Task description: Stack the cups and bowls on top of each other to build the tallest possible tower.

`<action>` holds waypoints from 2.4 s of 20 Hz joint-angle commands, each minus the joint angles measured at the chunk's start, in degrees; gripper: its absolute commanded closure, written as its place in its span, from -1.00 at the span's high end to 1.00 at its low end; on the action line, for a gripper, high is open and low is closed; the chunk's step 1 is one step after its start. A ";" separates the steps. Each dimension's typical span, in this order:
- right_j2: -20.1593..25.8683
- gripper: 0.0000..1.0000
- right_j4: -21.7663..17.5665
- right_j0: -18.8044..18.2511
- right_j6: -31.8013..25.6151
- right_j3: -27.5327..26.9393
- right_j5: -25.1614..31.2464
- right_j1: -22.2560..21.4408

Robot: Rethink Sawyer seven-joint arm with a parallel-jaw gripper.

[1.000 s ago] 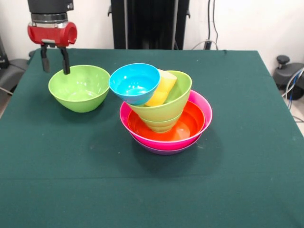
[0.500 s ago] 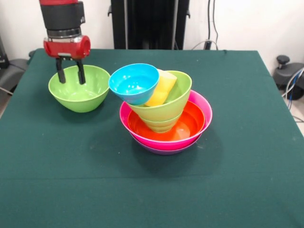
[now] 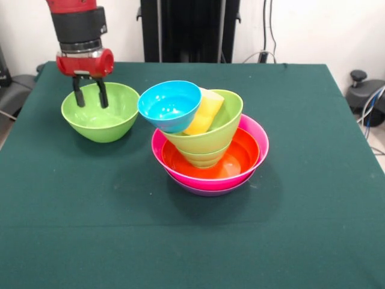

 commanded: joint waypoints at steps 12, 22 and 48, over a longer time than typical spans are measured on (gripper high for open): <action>7.44 1.00 6.72 -1.79 -13.36 3.02 11.03 -9.14; 4.46 1.00 -0.77 -1.94 -13.84 -2.04 8.21 -1.12; 8.26 1.00 -0.11 -4.97 -15.30 -0.84 13.29 -5.94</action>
